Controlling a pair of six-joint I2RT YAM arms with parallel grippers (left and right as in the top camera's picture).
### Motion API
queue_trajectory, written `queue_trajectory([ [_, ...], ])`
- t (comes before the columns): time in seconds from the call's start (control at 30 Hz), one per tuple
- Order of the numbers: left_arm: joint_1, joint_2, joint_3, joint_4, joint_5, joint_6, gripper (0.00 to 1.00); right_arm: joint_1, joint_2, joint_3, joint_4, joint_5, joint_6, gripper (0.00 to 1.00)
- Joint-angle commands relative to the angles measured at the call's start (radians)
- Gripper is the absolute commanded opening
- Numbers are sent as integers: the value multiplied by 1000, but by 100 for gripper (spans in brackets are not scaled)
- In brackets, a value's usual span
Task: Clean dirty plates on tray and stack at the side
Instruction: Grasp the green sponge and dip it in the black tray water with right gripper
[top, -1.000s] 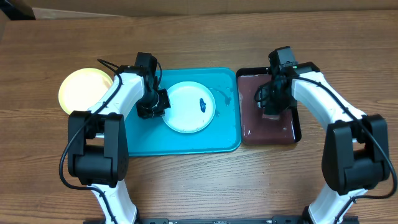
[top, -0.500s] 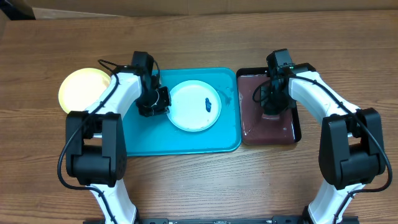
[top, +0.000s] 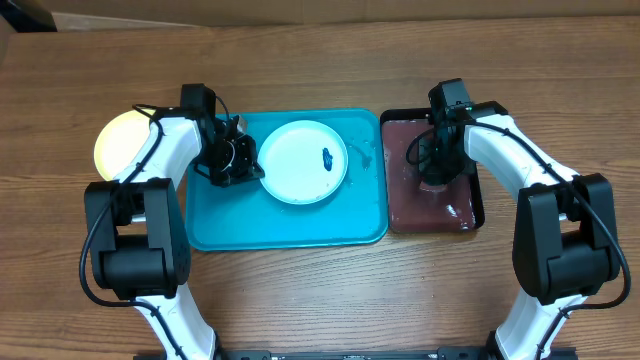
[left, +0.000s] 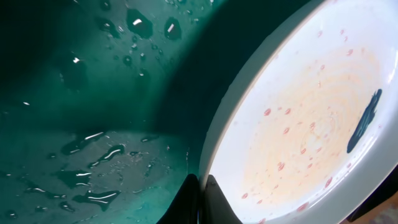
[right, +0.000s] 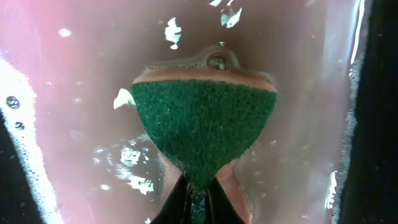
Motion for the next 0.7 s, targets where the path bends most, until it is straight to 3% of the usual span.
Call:
queue_trajectory([
  [0.0, 2, -32, -17, 2, 47, 27, 4, 4, 8, 5, 3, -47, -17, 4],
  [0.37, 2, -32, -34, 23, -6, 14, 4, -2, -80, 192, -198, -51, -37, 4],
  [0.53, 2, -32, -70, 65, -6, -43, 4, -2, -97, 183, -248, -50, -37, 4],
  [0.67, 2, -32, -108, 109, 5, -64, 4, -2, -97, 95, -167, -46, -36, 4],
])
